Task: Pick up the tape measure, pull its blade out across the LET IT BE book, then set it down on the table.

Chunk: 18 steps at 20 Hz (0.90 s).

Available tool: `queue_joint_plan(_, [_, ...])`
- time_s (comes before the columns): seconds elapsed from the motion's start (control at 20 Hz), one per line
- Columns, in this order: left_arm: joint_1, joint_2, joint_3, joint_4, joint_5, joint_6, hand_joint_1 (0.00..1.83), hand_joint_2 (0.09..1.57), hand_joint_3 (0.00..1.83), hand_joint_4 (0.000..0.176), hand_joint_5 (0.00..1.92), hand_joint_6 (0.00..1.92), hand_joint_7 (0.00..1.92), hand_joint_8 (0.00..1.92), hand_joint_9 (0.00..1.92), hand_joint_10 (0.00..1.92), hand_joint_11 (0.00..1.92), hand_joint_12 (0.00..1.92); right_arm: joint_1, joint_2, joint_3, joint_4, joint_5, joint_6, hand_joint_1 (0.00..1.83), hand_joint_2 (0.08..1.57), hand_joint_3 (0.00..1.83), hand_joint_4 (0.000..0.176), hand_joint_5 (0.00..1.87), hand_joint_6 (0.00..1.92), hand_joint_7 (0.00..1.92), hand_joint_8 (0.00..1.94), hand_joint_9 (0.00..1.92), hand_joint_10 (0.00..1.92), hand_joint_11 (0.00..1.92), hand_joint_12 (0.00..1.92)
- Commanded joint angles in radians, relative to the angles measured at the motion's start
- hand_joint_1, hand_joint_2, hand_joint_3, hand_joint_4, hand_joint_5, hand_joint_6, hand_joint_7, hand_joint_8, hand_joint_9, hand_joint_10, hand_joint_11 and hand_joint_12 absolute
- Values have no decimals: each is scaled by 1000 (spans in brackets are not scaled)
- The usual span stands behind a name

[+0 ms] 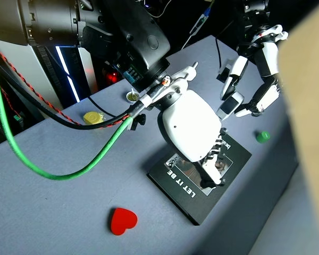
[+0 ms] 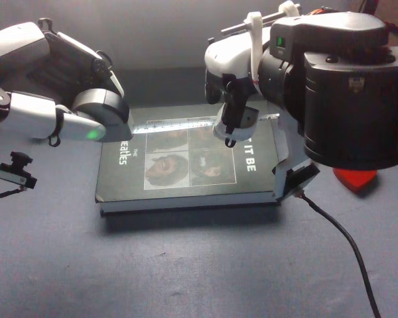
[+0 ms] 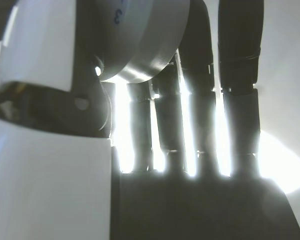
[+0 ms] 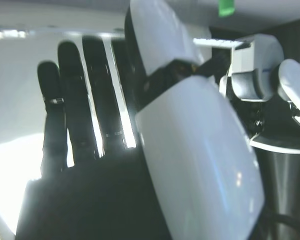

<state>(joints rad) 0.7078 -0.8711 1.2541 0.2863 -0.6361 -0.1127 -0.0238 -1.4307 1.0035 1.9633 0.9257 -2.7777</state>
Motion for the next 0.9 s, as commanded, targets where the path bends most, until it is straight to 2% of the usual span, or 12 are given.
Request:
queue_joint_plan(0.0, [-4, -5, 6, -25, -148, -23, 1396, 1048, 0, 0, 1025, 666, 1170, 652, 1100, 1008, 1146, 793, 15, 7, -5, -81, -5, 3, 1045, 1170, 2, 0, 638, 10, 693, 23, 592, 33, 137, 1054])
queue_joint_plan(0.1, [6, -7, 10, -16, -160, -31, 1396, 1048, 0, 0, 1051, 608, 1152, 692, 1093, 1023, 1146, 793, 15, 10, -8, -82, -5, 0, 1043, 1172, 2, 0, 653, 15, 703, 25, 604, 36, 143, 1056])
queue_joint_plan(0.5, [13, -7, 12, 1, -168, -36, 1396, 1044, 0, 0, 1057, 613, 1181, 645, 1088, 1018, 1142, 811, 13, 25, -30, -83, -2, -14, 1022, 1177, 3, 0, 681, 16, 713, 16, 639, 38, 182, 1061])
queue_joint_plan(0.85, [14, -7, 12, 3, -169, -36, 1397, 1043, 0, 0, 1033, 657, 1179, 633, 1116, 982, 1129, 803, 18, 61, -88, -83, 9, -20, 998, 1174, 0, 0, 667, 4, 748, 19, 668, 37, 231, 1081])
